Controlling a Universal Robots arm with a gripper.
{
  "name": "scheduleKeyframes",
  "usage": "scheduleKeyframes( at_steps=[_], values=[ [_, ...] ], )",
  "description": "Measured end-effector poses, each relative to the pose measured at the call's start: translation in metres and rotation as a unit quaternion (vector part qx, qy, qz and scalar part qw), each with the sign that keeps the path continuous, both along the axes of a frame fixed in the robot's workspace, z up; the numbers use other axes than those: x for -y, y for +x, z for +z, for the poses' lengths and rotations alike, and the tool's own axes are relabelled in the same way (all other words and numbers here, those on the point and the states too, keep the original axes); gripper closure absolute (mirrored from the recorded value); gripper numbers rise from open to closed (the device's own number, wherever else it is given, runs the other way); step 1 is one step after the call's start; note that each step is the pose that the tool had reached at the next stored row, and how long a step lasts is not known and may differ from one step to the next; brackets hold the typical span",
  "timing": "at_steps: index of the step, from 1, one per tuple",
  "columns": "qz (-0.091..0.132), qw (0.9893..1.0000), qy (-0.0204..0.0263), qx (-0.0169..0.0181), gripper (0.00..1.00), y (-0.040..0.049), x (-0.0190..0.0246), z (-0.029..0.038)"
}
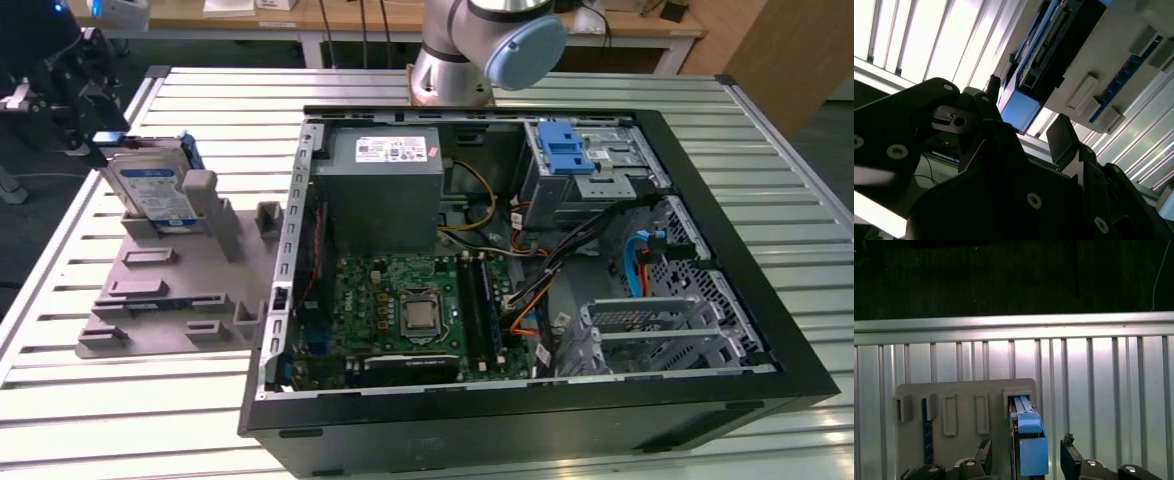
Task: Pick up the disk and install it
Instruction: 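Pick up the disk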
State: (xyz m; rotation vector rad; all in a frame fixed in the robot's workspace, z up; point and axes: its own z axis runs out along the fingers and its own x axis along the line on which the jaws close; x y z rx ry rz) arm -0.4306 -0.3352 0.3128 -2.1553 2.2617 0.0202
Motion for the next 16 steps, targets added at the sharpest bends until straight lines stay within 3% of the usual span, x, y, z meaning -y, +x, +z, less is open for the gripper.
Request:
scheduleKeyframes(
  at_steps=[6,7,12,16],
  values=[
    [-0.001,1.0,0.0,-0.0011,0.37,-0.0013,-0.0003,-0.0085],
    [-0.002,1.0,-0.0001,-0.0018,0.44,-0.0013,-0.0005,-0.0096],
    [-0.004,1.0,-0.0001,-0.0083,0.44,-0.0011,-0.0008,-0.0133],
    [-0.004,1.0,-0.0001,-0.0088,0.44,-0.001,-0.0007,-0.0138]
  ],
)
